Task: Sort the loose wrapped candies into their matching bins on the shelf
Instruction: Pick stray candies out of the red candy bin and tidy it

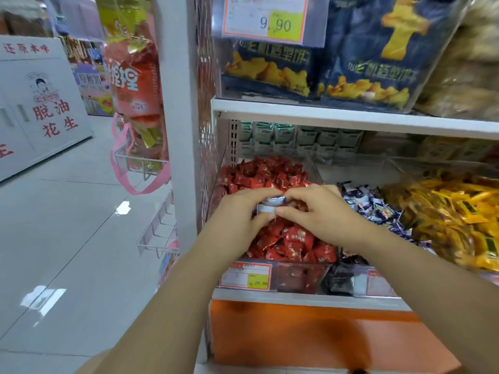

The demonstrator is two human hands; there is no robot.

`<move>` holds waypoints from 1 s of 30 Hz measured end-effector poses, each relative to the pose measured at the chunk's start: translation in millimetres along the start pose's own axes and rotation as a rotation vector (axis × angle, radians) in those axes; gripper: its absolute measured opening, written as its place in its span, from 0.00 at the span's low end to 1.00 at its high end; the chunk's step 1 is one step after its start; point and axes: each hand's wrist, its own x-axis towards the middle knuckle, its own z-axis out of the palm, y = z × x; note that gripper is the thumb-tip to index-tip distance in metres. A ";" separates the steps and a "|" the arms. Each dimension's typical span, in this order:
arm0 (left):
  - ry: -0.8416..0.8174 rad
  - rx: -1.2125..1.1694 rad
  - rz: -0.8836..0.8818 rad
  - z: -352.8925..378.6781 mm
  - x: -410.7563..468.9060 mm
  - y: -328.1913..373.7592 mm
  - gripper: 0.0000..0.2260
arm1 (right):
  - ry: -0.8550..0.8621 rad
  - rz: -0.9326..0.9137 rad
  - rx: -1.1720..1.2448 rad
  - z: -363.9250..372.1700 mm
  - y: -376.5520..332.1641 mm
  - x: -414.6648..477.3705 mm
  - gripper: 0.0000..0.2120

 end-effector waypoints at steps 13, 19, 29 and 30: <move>0.073 0.062 0.108 47.7 54.9 62.0 0.16 | 0.430 0.261 0.268 -42.9 64.8 -57.6 0.07; -0.113 0.243 0.171 94.2 103.6 87.1 0.18 | 0.501 0.314 0.320 -58.9 84.6 -71.9 0.08; 0.107 0.246 0.097 25.3 39.7 47.2 0.12 | 0.335 0.232 0.387 -45.6 53.4 -53.0 0.11; 0.142 0.236 0.079 17.3 29.2 42.9 0.11 | 0.318 0.209 0.386 -42.4 45.4 -49.9 0.10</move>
